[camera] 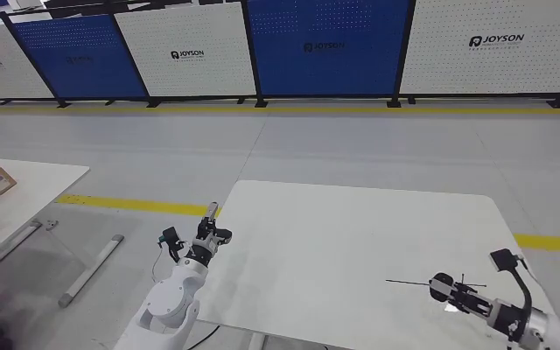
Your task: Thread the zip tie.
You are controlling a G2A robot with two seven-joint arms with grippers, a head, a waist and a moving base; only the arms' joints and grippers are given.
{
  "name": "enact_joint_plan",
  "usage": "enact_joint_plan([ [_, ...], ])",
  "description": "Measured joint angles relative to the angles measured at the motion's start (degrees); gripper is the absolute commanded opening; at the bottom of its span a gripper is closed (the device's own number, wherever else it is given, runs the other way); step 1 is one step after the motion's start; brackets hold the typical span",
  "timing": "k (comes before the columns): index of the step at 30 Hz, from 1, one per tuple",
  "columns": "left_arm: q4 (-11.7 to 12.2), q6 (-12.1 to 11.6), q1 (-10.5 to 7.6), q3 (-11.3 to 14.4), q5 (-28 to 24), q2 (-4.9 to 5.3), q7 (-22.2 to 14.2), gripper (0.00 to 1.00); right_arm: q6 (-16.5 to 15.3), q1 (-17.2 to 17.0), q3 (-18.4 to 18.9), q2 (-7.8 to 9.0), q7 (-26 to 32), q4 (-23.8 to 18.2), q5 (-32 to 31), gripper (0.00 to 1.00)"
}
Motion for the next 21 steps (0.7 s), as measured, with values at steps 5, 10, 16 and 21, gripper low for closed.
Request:
enact_joint_plan([
  [5, 0.0, 0.0, 0.00, 0.0, 0.0, 0.00, 0.0, 1.00, 0.0, 0.0, 0.0, 0.00, 0.0, 0.0, -0.1, 0.00],
  [10, 0.0, 0.0, 0.00, 0.0, 0.0, 0.00, 0.0, 1.00, 0.0, 1.2, -2.0, -0.59, -7.7, -3.3, -10.6, 0.00],
  [16, 0.0, 0.0, 0.00, 0.0, 0.0, 0.00, 0.0, 1.00, 0.0, 4.6, -8.4, -1.46, -14.1, -7.1, -24.3, 0.00],
  [21, 0.0, 0.0, 0.00, 0.0, 0.0, 0.00, 0.0, 1.00, 0.0, 5.8, -10.8, -1.67, -13.9, -6.2, -24.1, 0.00],
])
